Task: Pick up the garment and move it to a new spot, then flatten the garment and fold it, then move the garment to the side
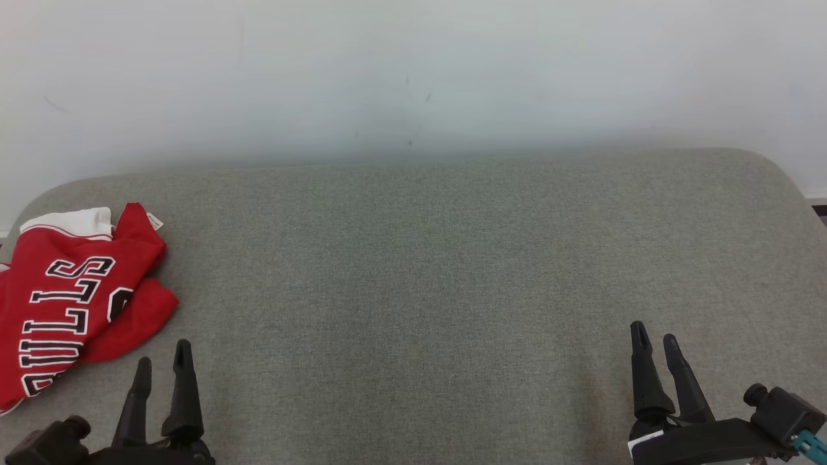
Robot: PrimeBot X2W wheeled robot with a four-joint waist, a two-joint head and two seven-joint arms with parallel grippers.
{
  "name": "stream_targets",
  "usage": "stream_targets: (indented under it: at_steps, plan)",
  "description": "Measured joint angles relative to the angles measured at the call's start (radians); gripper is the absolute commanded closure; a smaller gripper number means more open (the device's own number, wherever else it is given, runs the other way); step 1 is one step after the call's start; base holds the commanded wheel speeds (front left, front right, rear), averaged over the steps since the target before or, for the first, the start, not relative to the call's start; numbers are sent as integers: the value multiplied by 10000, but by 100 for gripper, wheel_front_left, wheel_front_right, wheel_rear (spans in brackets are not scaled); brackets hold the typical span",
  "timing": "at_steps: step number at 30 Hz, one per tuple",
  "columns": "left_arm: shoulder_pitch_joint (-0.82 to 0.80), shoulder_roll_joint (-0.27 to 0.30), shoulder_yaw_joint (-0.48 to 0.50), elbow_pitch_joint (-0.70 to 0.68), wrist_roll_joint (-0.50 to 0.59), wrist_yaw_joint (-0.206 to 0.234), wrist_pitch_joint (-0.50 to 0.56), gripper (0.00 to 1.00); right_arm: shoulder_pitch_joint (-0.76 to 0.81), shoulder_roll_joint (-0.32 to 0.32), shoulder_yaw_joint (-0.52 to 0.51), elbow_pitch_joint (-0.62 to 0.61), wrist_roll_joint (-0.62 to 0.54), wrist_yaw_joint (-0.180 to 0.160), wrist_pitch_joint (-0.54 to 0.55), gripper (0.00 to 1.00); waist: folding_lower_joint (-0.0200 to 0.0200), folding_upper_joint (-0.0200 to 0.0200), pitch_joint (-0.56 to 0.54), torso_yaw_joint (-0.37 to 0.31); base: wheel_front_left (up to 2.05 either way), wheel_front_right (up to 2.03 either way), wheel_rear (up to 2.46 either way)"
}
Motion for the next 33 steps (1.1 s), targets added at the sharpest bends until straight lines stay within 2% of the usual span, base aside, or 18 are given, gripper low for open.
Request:
stream_targets:
  at_steps: [20,33]
  plan:
    - [129,150,-98,-236,2224,155,-510,0,46,-6,155,-88,-2059,2,-495,0,1,0,-15,59,0,0,0]
    - [251,226,-188,-330,3246,144,-788,0,159,-10,247,-188,-3277,13,-769,0,0,0,-24,118,0,0,0]
